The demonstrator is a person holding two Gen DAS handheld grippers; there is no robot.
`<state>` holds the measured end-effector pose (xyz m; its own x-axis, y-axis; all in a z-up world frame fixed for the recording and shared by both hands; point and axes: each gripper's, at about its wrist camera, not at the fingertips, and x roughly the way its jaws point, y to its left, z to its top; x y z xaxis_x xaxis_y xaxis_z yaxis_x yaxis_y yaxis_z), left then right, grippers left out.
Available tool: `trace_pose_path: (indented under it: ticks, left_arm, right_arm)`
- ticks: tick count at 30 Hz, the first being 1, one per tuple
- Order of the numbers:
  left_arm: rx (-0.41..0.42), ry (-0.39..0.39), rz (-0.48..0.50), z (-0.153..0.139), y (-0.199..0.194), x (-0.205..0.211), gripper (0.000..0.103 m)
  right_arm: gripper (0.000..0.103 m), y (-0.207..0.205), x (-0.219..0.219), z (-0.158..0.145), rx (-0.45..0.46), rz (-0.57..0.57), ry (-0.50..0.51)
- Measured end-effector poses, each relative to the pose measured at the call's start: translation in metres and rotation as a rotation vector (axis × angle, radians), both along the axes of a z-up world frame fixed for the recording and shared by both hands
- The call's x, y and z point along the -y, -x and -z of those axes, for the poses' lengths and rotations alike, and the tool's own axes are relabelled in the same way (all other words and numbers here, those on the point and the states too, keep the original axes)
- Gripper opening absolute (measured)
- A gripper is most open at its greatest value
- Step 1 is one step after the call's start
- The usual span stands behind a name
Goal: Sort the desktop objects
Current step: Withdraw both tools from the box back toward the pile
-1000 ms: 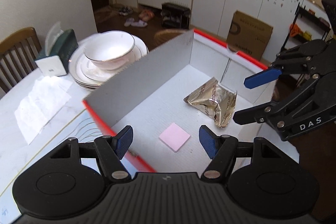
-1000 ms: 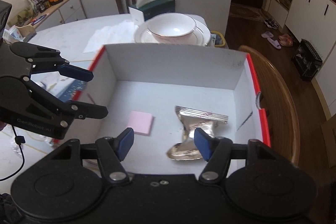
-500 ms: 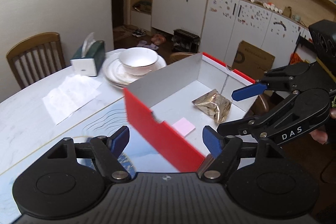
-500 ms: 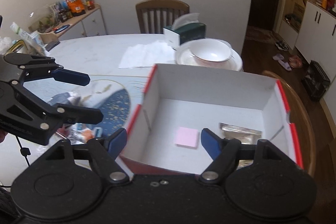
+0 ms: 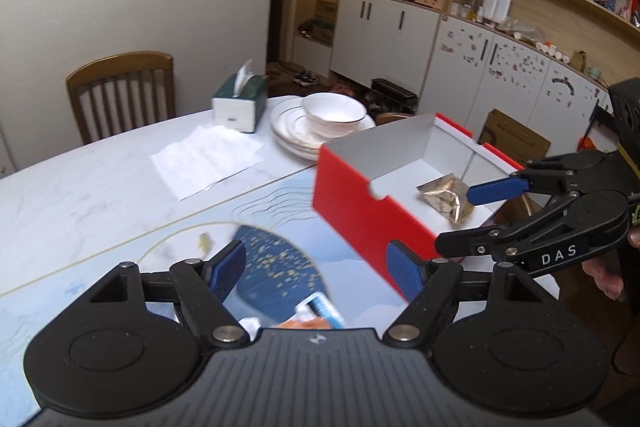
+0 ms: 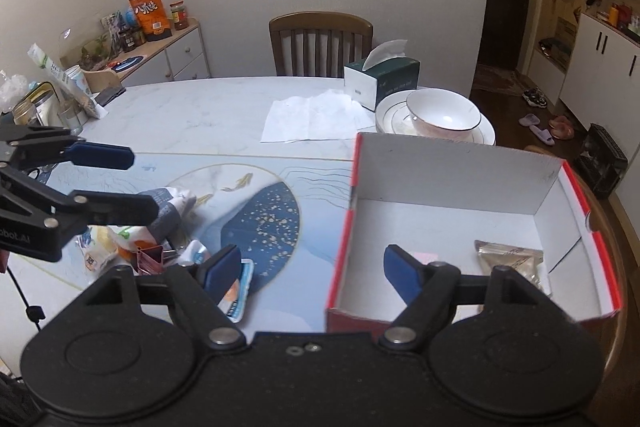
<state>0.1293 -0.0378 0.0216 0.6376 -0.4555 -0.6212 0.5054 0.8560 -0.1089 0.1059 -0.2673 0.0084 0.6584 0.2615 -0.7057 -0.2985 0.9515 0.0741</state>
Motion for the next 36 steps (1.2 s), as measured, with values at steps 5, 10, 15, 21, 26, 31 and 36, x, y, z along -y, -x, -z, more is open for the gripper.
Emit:
trace_pose_path:
  ticks: [5, 10, 15, 21, 26, 31, 36]
  left_arm:
    - [-0.010, 0.013, -0.027, 0.007, 0.007, -0.026, 0.082]
    - [-0.015, 0.016, -0.052, 0.016, 0.013, -0.050, 0.088]
    - [-0.039, 0.011, -0.092, 0.028, 0.015, -0.077, 0.103]
    - [-0.059, -0.028, -0.157, 0.046, 0.012, -0.112, 0.103]
    - [-0.083, -0.053, -0.181, 0.061, 0.010, -0.133, 0.103]
    - [-0.092, -0.072, -0.166, 0.074, 0.011, -0.146, 0.103]
    - [-0.086, -0.111, -0.139, 0.088, 0.008, -0.155, 0.103]
  right_arm:
    - [0.078, 0.007, -0.021, 0.009, -0.017, -0.004, 0.001]
    - [0.078, 0.011, -0.037, 0.016, -0.032, -0.003, 0.004]
    - [0.079, 0.013, -0.053, 0.025, -0.050, 0.005, 0.009]
    - [0.079, 0.019, -0.078, 0.036, -0.073, -0.011, 0.011]
    - [0.079, 0.028, -0.105, 0.045, -0.096, -0.045, 0.015]
    - [0.079, 0.037, -0.130, 0.053, -0.113, -0.073, 0.020]
    - [0.078, 0.042, -0.154, 0.061, -0.125, -0.099, 0.032]
